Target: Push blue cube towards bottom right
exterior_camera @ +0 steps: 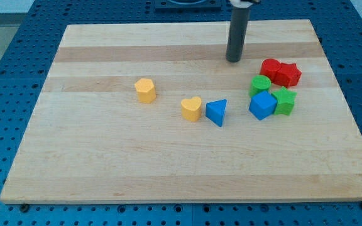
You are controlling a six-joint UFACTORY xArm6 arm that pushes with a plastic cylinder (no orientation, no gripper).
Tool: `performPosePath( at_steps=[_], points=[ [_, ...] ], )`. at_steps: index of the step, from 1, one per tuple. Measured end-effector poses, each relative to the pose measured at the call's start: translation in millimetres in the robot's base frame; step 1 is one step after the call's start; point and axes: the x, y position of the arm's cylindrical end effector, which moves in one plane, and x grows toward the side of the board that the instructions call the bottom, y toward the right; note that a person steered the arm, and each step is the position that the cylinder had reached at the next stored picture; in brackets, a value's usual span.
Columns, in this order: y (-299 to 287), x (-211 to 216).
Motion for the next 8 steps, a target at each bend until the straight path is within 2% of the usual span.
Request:
performPosePath(
  at_steps=[1,3,5,7,8],
  points=[
    [0.5,61.8],
    [0.6,81.2],
    [39.3,110.5],
    [44.1,201.0],
    [44.6,206.4]
  ],
)
